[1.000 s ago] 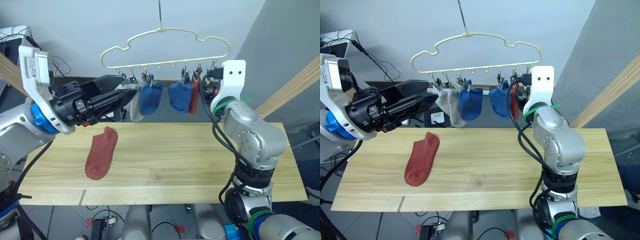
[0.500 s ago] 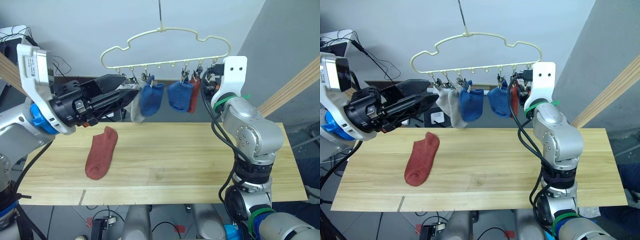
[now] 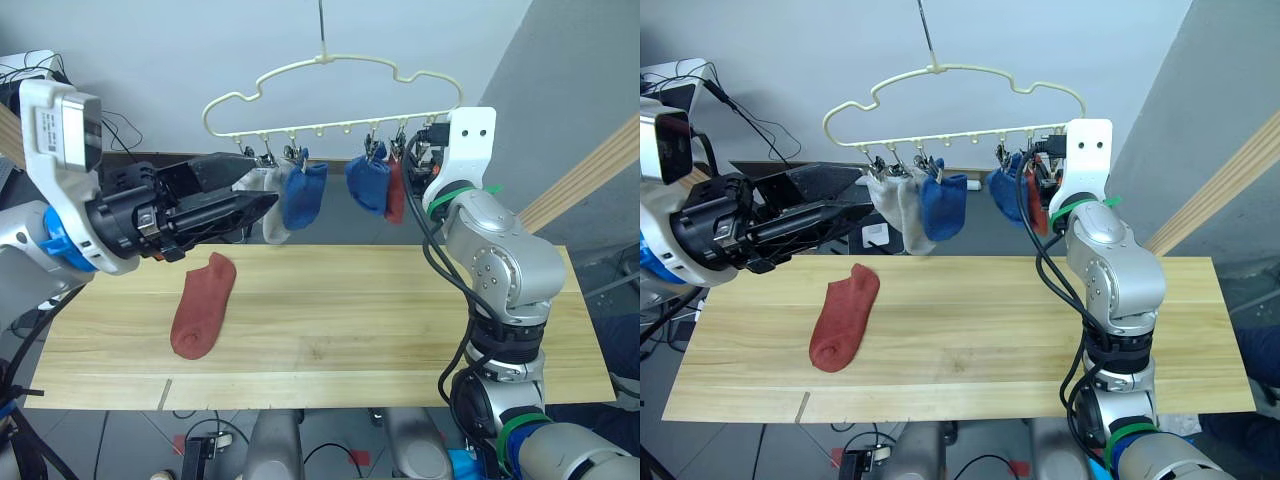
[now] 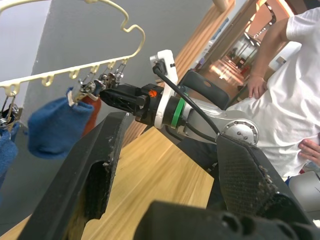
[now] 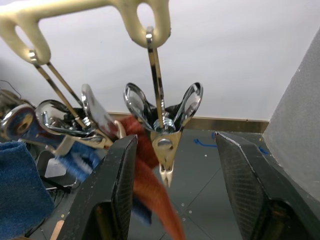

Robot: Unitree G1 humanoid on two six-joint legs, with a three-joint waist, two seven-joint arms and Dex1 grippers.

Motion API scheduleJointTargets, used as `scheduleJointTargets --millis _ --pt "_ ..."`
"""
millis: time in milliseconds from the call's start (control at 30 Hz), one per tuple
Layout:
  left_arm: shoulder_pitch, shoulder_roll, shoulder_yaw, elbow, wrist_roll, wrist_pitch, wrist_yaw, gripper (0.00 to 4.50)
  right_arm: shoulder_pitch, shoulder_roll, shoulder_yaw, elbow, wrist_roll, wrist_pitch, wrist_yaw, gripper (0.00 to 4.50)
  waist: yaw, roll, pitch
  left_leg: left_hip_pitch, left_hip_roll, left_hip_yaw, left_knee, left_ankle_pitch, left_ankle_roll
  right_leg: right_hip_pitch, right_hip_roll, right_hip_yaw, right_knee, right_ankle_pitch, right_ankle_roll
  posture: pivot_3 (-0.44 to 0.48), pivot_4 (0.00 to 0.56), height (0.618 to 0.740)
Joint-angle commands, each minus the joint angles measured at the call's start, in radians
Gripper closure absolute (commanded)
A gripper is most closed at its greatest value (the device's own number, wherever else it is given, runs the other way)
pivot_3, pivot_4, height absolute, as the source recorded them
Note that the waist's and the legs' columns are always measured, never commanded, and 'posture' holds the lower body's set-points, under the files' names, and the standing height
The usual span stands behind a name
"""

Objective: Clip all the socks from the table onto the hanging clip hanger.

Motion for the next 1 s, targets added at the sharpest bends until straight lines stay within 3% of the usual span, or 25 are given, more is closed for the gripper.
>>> scheduleJointTargets --millis 33,1000 --pt "0.011 0.007 0.029 -0.022 0.005 -0.017 -0.01 1.27 -0.015 -0.003 -0.01 -0.034 0.002 -0.006 0.001 1.94 0.0 0.0 0.0 0.0 0.0 0.0 0.0 0.0 0.0 0.0 0.0 0.0 0.0 0.0 0.0 -0.067 0.388 0.74" --pt "0.005 -0.011 0.006 -0.03 0.02 -0.033 -0.025 1.27 -0.021 -0.018 -0.021 -0.024 -0.003 -0.005 -0.003 1.94 0.0 0.0 0.0 0.0 0.0 0.0 0.0 0.0 0.0 -0.001 0.0 0.0 0.0 0.001 -0.001 -0.094 0.38 0.74"
